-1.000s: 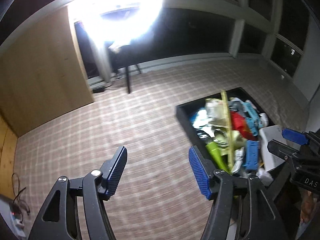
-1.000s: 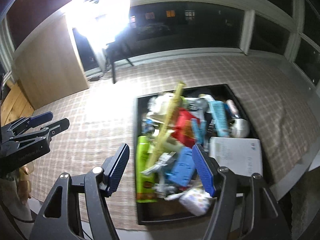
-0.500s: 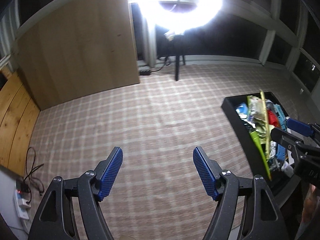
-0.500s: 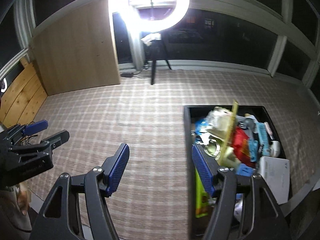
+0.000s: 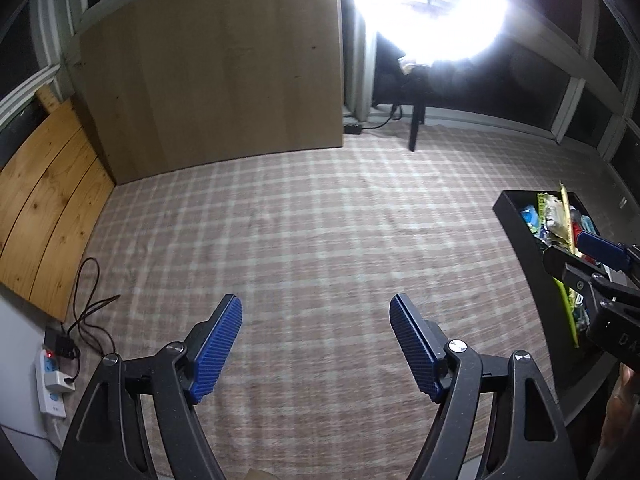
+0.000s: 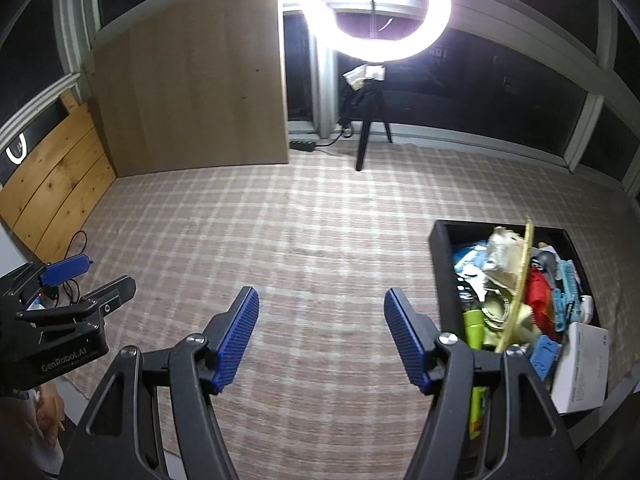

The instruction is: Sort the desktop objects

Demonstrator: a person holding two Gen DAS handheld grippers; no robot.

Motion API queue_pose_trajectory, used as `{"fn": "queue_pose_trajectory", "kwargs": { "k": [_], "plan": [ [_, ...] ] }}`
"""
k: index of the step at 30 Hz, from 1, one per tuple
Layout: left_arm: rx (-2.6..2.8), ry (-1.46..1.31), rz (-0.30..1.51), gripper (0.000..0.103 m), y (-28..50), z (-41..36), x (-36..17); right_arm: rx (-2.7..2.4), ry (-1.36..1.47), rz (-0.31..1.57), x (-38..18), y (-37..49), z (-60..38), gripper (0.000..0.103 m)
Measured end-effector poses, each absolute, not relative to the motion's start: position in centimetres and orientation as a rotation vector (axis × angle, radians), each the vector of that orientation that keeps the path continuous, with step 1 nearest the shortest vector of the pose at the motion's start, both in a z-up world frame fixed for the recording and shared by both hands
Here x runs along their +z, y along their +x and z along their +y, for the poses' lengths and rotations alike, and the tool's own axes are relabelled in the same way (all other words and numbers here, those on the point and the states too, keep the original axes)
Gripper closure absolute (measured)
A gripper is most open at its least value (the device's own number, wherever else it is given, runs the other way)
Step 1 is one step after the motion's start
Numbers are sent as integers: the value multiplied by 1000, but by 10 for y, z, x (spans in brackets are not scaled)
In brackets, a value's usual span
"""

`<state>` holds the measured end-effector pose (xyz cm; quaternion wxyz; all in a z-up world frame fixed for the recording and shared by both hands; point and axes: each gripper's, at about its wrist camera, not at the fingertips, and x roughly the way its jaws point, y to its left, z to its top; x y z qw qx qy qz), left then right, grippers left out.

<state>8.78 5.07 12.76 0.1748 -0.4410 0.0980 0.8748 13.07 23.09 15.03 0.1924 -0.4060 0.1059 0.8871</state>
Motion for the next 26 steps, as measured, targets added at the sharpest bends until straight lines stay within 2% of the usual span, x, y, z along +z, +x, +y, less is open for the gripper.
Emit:
{"fn": "queue_pose_trajectory", "kwargs": {
  "k": [13,26],
  "plan": [
    [2545,-1303,208,28,75,0,112,2511,-1202,226,131,100,188,39],
    [2563,-1327,196,28,71,-13,100,2519,-1260,229,112,83,175,39]
  ]
}}
